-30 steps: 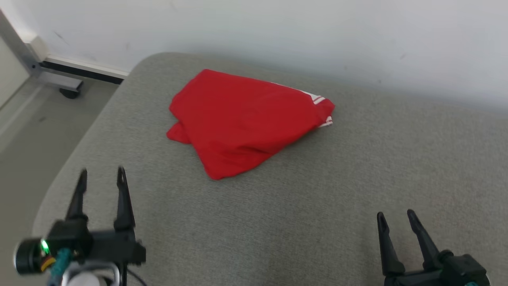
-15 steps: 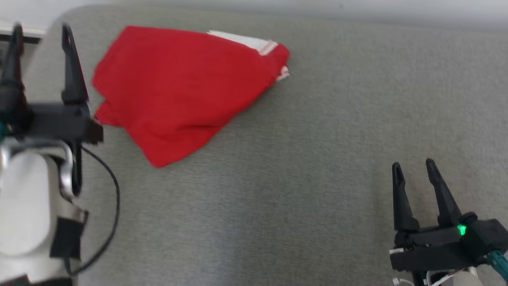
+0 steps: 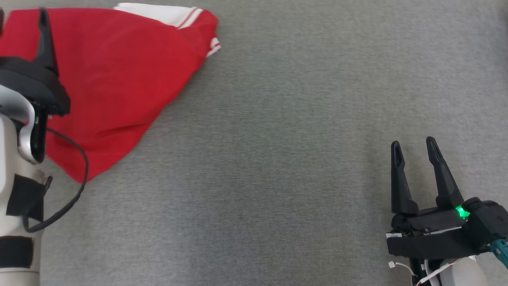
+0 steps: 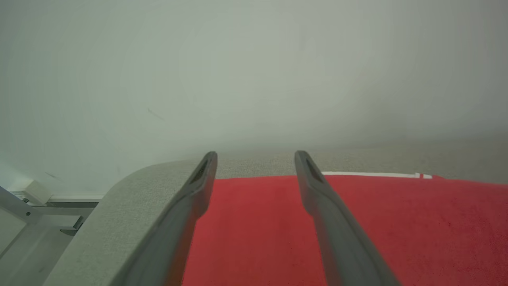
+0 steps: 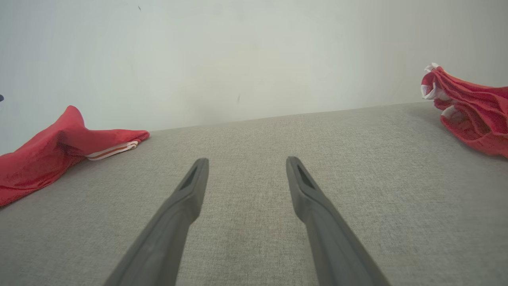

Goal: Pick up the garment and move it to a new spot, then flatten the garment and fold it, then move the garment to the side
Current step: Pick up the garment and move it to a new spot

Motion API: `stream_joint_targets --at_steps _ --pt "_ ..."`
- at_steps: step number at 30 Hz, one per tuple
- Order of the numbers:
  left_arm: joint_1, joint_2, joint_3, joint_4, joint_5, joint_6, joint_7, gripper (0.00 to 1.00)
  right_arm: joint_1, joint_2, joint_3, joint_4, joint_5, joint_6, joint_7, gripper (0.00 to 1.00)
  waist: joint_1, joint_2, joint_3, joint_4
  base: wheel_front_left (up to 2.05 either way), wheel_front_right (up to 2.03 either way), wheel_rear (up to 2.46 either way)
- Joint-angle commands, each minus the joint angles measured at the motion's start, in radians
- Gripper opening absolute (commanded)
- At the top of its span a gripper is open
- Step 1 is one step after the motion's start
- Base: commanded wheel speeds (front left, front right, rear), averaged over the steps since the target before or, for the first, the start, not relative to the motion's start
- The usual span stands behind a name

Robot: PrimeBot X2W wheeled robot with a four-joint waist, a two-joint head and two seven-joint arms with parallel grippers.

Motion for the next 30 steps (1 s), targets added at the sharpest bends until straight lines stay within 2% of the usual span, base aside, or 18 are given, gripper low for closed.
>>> stream_joint_targets --at_steps 1,6,9,14,16,22,26,27,28,30 --pt "-0.015 0.019 -0.01 0.031 -0.022 -0.005 0.032 1.0 -0.012 0.005 0.005 -0.005 0.005 -0.003 0.0 1.0 -0.0002 -0.0003 0.027 -0.047 0.0 0.0 0.0" --pt "-0.017 0.044 -0.066 0.105 -0.115 -0.005 0.165 1.0 -0.014 0.012 0.009 0.002 0.007 -0.003 0.0 1.0 -0.0002 -0.0003 0.017 -0.073 0.0 0.0 0.0" --pt "-0.01 0.079 -0.119 0.116 -0.176 -0.005 0.25 1.0 -0.011 0.02 0.012 0.003 0.002 -0.003 0.0 1.0 -0.0002 -0.0003 0.009 -0.087 0.0 0.0 0.0" --pt "-0.008 0.129 -0.177 0.141 -0.276 -0.005 0.433 1.0 -0.011 0.02 0.01 0.006 0.005 -0.003 0.0 1.0 -0.0002 -0.0003 0.003 -0.105 0.0 0.0 0.0" --pt "-0.013 0.142 -0.203 0.148 -0.283 -0.005 0.507 1.0 -0.014 0.017 0.009 0.005 0.008 -0.003 0.0 1.0 -0.0002 -0.0003 0.003 -0.11 0.0 0.0 0.0" --pt "-0.014 0.135 -0.209 0.189 -0.337 0.008 0.694 1.0 -0.015 0.02 0.01 0.004 0.002 -0.003 0.0 1.0 -0.0002 -0.0003 0.006 -0.12 0.0 0.0 0.0" --pt "0.005 0.13 -0.214 0.204 -0.349 0.03 0.76 0.98 -0.021 0.016 0.01 0.003 0.005 -0.003 0.0 1.0 -0.0002 -0.0003 0.012 -0.123 0.0 0.0 0.0" --pt "0.013 0.127 -0.214 0.211 -0.354 0.037 0.773 0.2 -0.021 0.015 0.01 0.004 0.004 -0.003 0.0 1.0 -0.0002 -0.0003 0.013 -0.124 0.0 0.0 0.0" --pt "0.021 0.125 -0.215 0.215 -0.356 0.041 0.788 0.0 -0.021 0.015 0.01 0.005 0.002 -0.003 0.0 1.0 -0.0002 -0.0003 0.014 -0.124 0.0 0.0 0.0" --pt "0.029 0.126 -0.22 0.207 -0.354 0.039 0.783 0.0 -0.022 0.015 0.009 0.006 -0.002 -0.003 0.0 1.0 -0.0002 -0.0003 0.014 -0.124 0.0 0.0 0.0"
